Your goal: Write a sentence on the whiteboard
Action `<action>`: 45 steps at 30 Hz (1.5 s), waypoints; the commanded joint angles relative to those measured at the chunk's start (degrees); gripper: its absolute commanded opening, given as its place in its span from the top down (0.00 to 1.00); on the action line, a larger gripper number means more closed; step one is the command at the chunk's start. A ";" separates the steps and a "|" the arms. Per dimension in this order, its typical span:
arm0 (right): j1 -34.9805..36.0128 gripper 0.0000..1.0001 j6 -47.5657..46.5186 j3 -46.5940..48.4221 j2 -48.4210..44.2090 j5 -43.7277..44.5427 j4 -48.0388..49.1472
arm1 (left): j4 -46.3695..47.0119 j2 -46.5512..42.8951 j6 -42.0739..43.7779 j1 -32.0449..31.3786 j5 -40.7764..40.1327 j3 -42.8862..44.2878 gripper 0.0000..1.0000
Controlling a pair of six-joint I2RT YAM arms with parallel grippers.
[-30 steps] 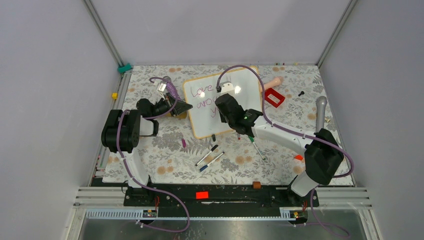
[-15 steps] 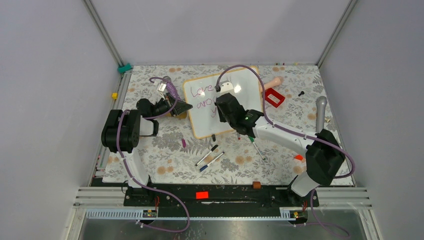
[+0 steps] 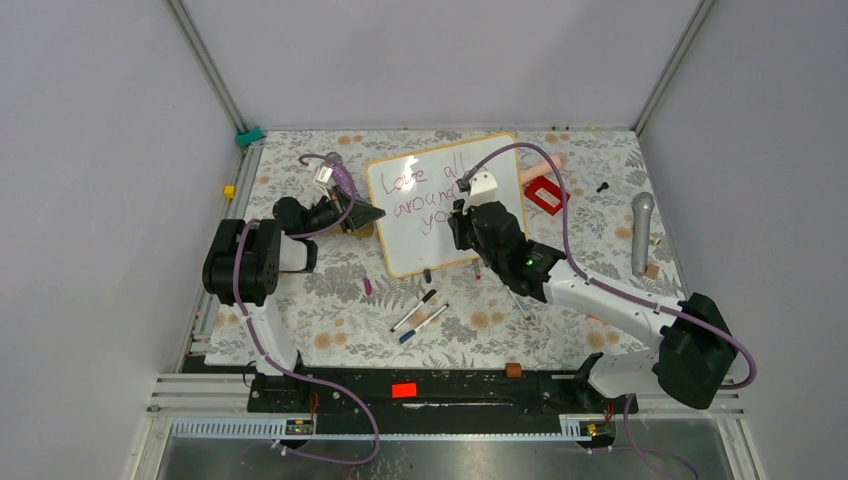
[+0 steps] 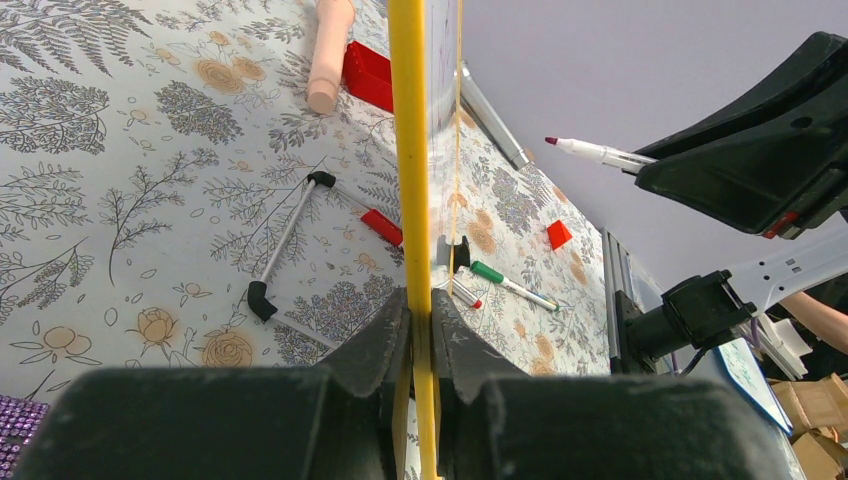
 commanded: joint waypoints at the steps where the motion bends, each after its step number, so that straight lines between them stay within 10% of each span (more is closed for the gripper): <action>1: -0.46 1.00 0.59 -2.34 -0.72 4.58 4.73 | 4.41 -0.25 1.76 0.07 1.80 2.06 1.00; 45: -2.74 1.00 5.24 6.72 10.36 5.70 -4.28 | 4.41 -0.90 2.17 -0.17 1.58 1.10 1.00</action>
